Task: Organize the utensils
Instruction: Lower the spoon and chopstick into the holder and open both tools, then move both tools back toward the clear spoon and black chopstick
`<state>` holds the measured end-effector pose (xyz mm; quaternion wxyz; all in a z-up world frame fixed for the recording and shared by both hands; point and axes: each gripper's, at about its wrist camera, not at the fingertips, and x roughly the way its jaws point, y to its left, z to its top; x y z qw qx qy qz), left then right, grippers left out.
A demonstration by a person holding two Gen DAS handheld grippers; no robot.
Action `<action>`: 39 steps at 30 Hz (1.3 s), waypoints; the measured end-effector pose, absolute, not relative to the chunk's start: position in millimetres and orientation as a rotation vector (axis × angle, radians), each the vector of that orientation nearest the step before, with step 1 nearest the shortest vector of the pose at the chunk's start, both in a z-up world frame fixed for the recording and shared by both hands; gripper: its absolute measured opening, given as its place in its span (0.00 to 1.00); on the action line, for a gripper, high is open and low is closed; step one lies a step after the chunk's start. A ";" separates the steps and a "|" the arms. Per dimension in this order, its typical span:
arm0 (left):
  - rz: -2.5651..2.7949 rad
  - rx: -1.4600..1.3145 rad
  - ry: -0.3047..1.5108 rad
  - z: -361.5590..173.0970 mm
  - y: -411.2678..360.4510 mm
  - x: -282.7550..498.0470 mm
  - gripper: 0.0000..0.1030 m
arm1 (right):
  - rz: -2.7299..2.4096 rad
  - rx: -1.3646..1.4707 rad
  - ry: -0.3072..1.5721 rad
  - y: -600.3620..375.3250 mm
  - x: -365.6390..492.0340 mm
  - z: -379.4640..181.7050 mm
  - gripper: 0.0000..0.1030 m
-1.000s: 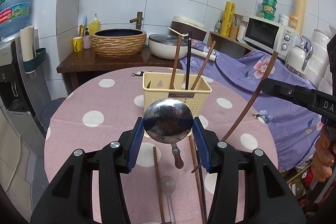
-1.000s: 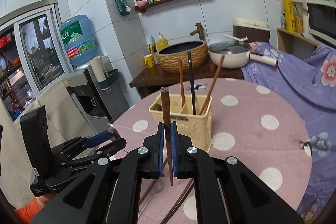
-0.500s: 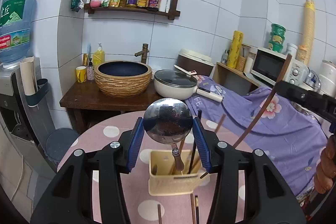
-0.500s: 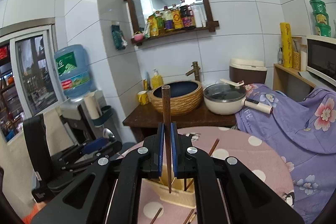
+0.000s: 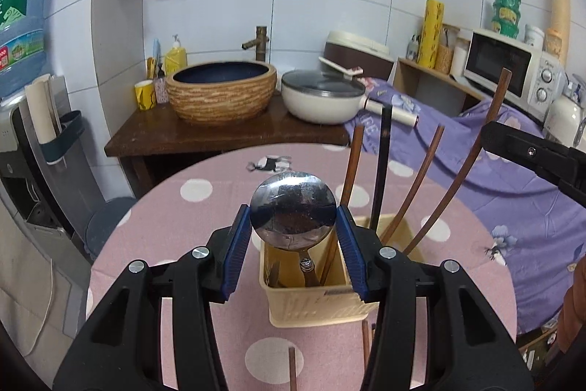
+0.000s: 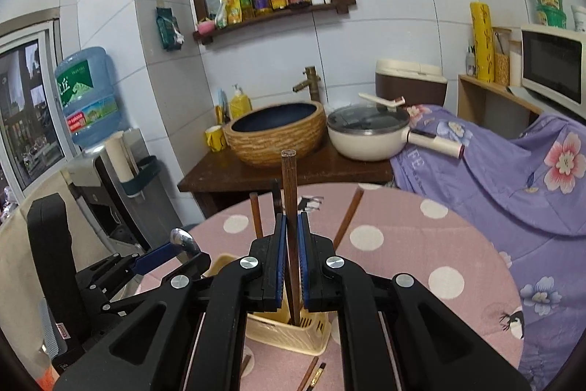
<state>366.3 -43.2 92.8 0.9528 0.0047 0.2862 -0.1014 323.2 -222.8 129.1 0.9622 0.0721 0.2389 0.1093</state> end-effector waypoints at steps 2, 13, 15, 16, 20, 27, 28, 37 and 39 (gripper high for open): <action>-0.205 0.021 0.595 82.5 -43.9 366.1 0.46 | 0.221 0.149 0.502 -221.6 325.1 119.0 0.06; -0.214 0.065 0.631 43.8 -47.6 361.8 0.46 | 0.214 0.145 0.569 -214.8 332.4 85.9 0.02; -0.224 0.055 0.618 44.9 -46.6 358.2 0.47 | 0.212 0.144 0.574 -214.5 333.3 83.4 0.02; -0.226 0.053 0.609 46.6 -45.8 355.9 0.47 | 0.211 0.145 0.572 -214.6 332.8 82.9 0.02; -0.226 0.077 0.552 56.9 -44.9 339.5 0.62 | 0.201 0.161 0.552 -220.5 325.9 82.0 0.28; -0.211 0.084 0.486 63.6 -29.6 297.8 0.84 | 0.170 0.170 0.527 -235.8 297.8 84.8 0.40; -0.208 0.079 0.484 62.9 -27.0 292.6 0.86 | 0.169 0.173 0.537 -237.8 291.8 82.1 0.42; -0.165 0.067 0.578 24.1 -3.8 260.7 0.91 | 0.147 0.160 0.717 -239.5 266.3 25.8 0.43; -0.162 0.058 0.615 8.5 2.8 257.0 0.91 | 0.147 0.166 0.758 -239.9 262.0 9.5 0.44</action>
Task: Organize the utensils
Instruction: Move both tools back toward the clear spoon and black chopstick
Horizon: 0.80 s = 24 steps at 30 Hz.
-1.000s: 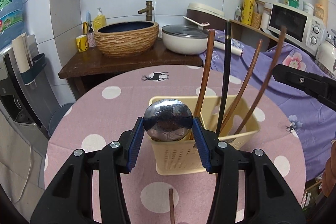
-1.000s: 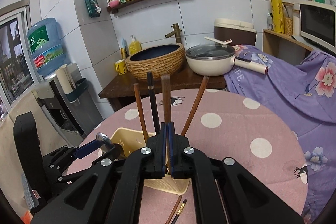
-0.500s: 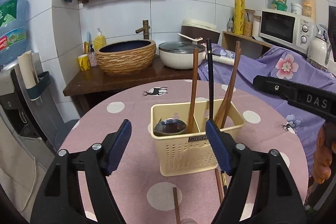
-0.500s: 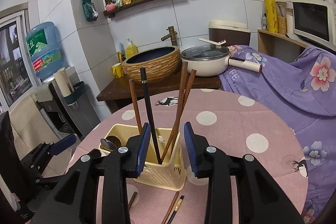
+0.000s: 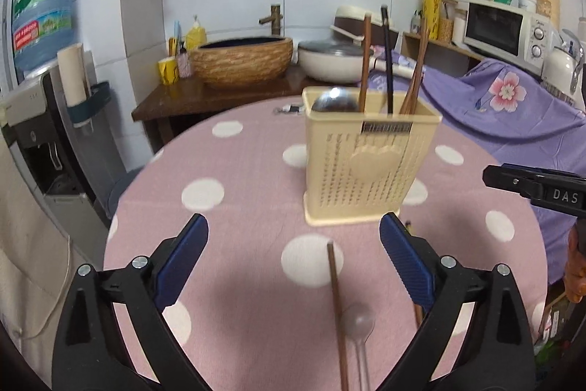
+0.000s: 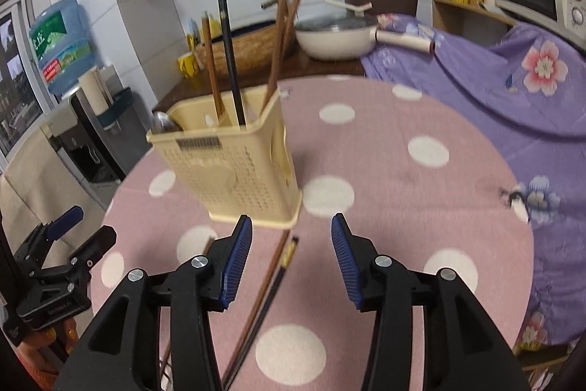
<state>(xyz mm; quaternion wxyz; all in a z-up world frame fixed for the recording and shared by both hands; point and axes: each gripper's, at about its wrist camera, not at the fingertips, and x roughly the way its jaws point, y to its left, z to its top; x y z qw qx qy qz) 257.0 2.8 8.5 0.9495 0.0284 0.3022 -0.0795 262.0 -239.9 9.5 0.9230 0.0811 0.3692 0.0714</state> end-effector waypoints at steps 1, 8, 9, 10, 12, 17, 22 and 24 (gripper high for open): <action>-0.158 0.054 0.638 -0.6 6.4 255.5 0.91 | 0.145 0.165 0.773 -238.3 259.7 3.4 0.44; -0.171 0.045 0.729 -42.8 13.4 237.5 0.89 | 0.155 0.172 0.879 -225.8 249.5 -38.6 0.44; -0.180 0.044 0.734 -45.9 12.0 234.9 0.87 | 0.160 0.178 0.893 -222.7 249.5 -43.2 0.44; -0.192 0.044 0.740 -48.5 9.0 232.1 0.85 | 0.167 0.181 0.907 -218.3 249.8 -48.2 0.44; -0.215 0.052 0.749 -52.3 0.5 228.3 0.83 | 0.174 0.170 0.932 -208.8 251.2 -56.5 0.44; -0.240 0.076 0.777 -64.3 -16.3 224.6 0.77 | 0.156 0.180 0.990 -199.5 260.7 -74.3 0.31; -0.240 0.071 0.803 -73.3 -24.1 224.8 0.77 | 0.102 0.147 1.029 -188.7 274.7 -84.6 0.22; -0.238 0.072 0.805 -75.4 -26.3 224.7 0.77 | 0.084 0.155 1.046 -187.0 279.2 -88.3 0.17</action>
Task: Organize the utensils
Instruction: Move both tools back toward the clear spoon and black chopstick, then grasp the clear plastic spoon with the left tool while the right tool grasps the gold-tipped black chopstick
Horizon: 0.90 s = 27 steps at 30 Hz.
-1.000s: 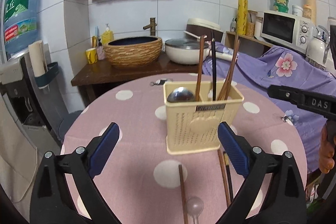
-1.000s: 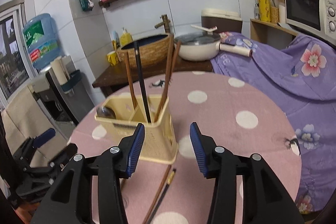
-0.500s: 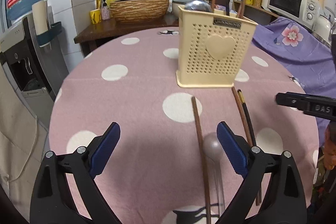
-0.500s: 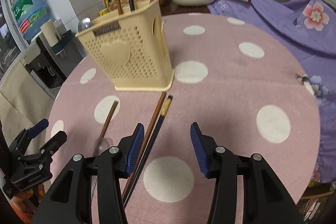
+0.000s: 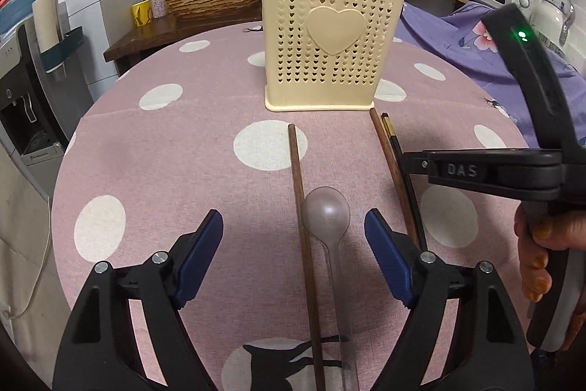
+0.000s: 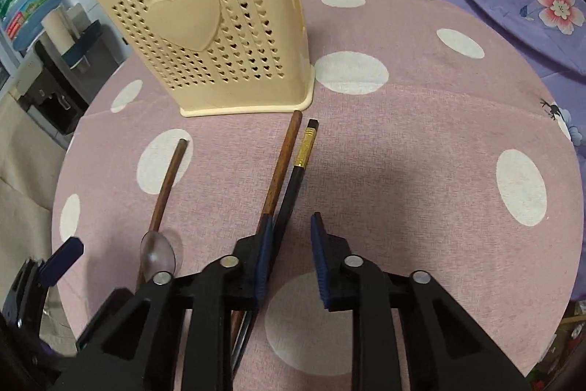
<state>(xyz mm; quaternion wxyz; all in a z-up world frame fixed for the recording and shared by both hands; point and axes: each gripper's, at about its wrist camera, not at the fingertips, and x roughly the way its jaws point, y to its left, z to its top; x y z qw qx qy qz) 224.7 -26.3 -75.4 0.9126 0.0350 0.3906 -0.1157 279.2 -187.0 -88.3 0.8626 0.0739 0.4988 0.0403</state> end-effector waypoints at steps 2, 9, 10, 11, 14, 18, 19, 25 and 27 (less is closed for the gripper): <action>-0.234 0.083 0.802 -76.9 -28.8 224.0 0.77 | 0.075 0.168 1.055 -184.2 283.4 -90.8 0.15; -0.237 0.106 0.803 -79.3 -38.7 224.5 0.71 | 0.018 0.174 1.071 -181.1 304.0 -91.5 0.09; -0.239 0.109 0.802 -79.6 -40.7 224.5 0.71 | 0.014 0.176 1.072 -181.4 307.7 -91.8 0.09; -0.240 0.112 0.802 -80.0 -42.6 225.1 0.71 | 0.012 0.178 1.074 -181.8 310.9 -91.7 0.08; -0.241 0.125 0.805 -82.3 -49.3 227.4 0.70 | 0.011 0.201 1.084 -184.0 317.1 -91.8 0.08; -0.237 0.154 0.829 -87.2 -58.9 234.6 0.65 | 0.017 0.212 1.087 -185.4 319.0 -92.3 0.08; -0.236 0.160 0.837 -89.4 -61.4 236.7 0.62 | 0.017 0.210 1.086 -182.5 315.4 -91.2 0.08; -0.224 0.158 0.867 -97.5 -69.3 247.5 0.46 | 0.017 0.219 1.085 -183.3 319.0 -91.3 0.08; -0.220 0.163 0.872 -99.5 -72.1 250.8 0.39 | 0.019 0.225 1.085 -184.8 319.8 -91.1 0.08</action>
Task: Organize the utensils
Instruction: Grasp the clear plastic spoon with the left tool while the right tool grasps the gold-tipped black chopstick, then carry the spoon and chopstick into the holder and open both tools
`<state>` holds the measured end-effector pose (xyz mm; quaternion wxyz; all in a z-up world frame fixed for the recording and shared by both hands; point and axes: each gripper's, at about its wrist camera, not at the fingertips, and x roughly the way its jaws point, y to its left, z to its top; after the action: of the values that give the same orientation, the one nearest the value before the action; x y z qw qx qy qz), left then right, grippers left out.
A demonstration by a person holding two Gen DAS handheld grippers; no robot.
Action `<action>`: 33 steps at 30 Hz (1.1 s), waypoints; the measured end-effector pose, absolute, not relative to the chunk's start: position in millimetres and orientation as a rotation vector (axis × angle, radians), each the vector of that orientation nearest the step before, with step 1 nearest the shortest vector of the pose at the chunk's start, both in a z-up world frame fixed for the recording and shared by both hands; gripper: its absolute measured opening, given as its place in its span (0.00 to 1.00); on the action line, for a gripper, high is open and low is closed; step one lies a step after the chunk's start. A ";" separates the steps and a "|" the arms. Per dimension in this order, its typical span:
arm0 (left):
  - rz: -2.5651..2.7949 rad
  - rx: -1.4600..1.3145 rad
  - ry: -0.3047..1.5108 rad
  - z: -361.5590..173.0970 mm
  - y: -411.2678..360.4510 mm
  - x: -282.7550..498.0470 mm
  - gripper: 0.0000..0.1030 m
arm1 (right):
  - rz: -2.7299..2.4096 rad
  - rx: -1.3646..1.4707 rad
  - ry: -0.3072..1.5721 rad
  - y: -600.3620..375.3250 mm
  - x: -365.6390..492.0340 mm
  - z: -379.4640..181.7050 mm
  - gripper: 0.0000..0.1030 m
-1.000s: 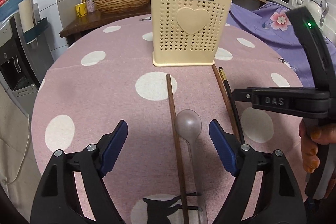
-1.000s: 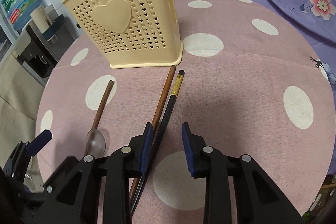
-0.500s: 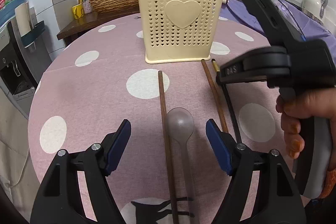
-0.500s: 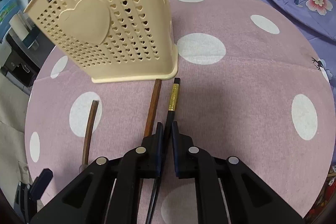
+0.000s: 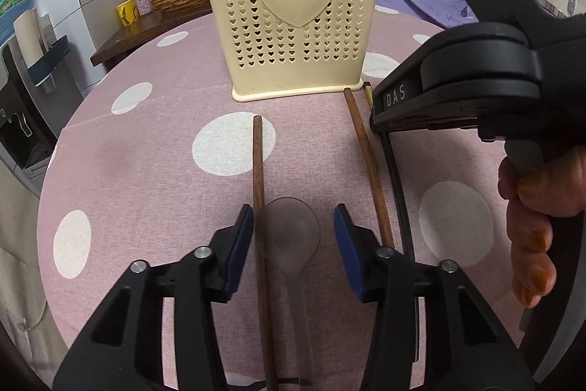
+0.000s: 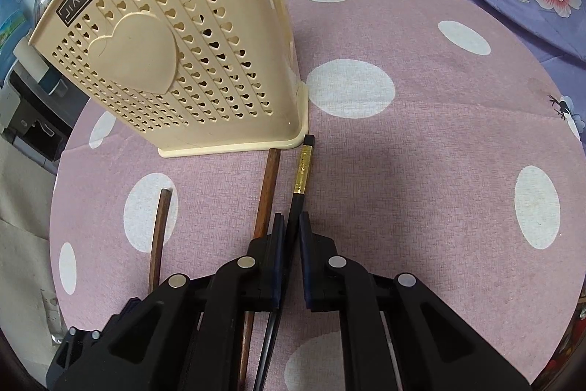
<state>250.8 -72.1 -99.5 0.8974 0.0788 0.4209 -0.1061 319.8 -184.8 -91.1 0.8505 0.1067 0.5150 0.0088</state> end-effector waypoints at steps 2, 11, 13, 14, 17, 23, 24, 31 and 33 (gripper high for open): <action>-0.215 0.172 0.869 -100.1 -74.2 252.9 0.36 | 0.021 0.225 1.082 -185.8 320.4 -90.8 0.08; -0.211 0.139 0.864 -94.8 -67.4 254.3 0.35 | 0.038 0.252 1.064 -191.8 318.0 -92.1 0.08; -0.211 0.130 0.856 -91.0 -65.1 254.2 0.35 | 0.049 0.267 1.052 -193.5 315.4 -92.7 0.08; -0.211 0.126 0.852 -88.9 -64.1 253.9 0.35 | 0.055 0.273 1.045 -193.5 313.9 -92.1 0.08; -0.217 0.113 0.834 -79.2 -60.5 252.6 0.35 | 0.075 0.275 1.014 -193.0 307.5 -86.6 0.07; -0.233 0.068 0.794 -57.1 -51.0 246.9 0.35 | 0.147 0.264 0.915 -194.3 286.1 -59.6 0.07; -0.234 0.060 0.787 -52.6 -49.8 246.6 0.35 | 0.156 0.268 0.903 -196.4 283.1 -55.7 0.07; -0.244 0.013 0.729 -23.0 -35.3 238.1 0.35 | 0.258 0.284 0.777 -206.3 246.4 -12.5 0.07; -0.245 0.008 0.711 -14.8 -32.7 234.6 0.35 | 0.298 0.279 0.733 -208.8 235.3 0.4 0.07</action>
<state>234.6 -32.7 -14.8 0.9301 0.0038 0.3471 -0.1198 235.2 -208.8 0.4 0.9134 0.1354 0.3556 0.1446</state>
